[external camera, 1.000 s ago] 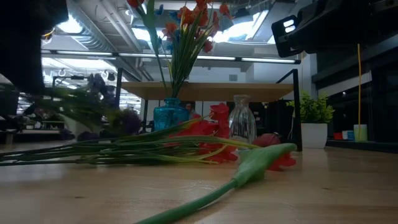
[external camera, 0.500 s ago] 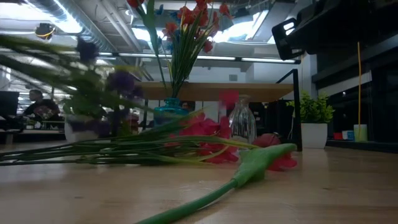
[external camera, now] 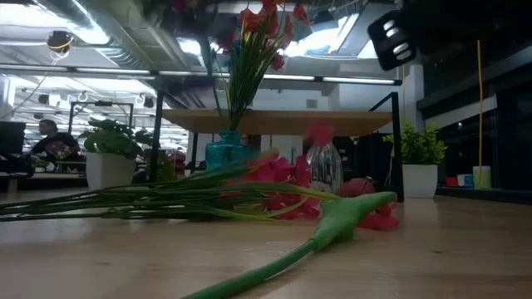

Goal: Pick and place flowers into a vace then onto a shelf
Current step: Put the purple flowers into the transparent vase

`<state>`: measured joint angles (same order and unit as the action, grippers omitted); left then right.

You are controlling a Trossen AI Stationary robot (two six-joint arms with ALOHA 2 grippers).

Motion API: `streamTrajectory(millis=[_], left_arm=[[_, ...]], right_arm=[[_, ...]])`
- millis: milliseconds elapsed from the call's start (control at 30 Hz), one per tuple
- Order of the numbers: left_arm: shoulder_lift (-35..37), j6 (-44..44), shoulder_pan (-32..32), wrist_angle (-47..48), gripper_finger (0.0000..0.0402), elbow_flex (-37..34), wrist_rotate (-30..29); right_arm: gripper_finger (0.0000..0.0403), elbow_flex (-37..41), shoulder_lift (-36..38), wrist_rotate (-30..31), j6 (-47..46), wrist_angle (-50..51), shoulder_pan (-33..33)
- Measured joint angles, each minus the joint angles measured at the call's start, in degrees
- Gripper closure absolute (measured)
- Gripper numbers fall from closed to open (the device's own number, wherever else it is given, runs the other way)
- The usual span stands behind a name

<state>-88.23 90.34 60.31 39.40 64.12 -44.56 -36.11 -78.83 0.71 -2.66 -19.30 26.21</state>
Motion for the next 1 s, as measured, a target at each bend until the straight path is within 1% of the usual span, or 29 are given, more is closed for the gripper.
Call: streamTrajectory(millis=[100,233,433,600,733,867,1000], left_arm=[[0.0,-5.3,0.4,-3.0,0.0398,0.0,-4.2],[0.0,-13.4,0.3,-8.6,0.0398,0.0,-5.8],[0.0,-26.5,-1.2,-16.3,0.0398,0.0,-8.4],[0.0,-35.8,-4.1,-21.5,0.0398,0.0,-9.5],[0.0,-45.1,-7.2,-26.2,0.0398,0.0,-9.1],[-0.3,-54.3,-10.6,-32.0,0.0398,0.0,-4.5],[-1.8,-65.6,-13.3,-38.3,0.0398,0.0,-1.0]], right_arm=[[0.0401,-0.7,0.0,3.7,-0.1,1.6,2.0],[0.04,-0.9,0.0,8.2,-1.8,2.1,4.6],[0.0401,-0.9,0.0,8.8,-3.1,2.1,7.2],[0.0399,-0.9,0.0,8.9,-3.1,1.7,8.3],[0.0401,-0.9,0.0,8.9,-3.0,-1.5,9.0],[0.0399,-0.9,-1.5,9.0,-1.7,-6.6,10.0],[0.0397,-0.9,-3.4,8.9,1.6,-10.2,11.2]])
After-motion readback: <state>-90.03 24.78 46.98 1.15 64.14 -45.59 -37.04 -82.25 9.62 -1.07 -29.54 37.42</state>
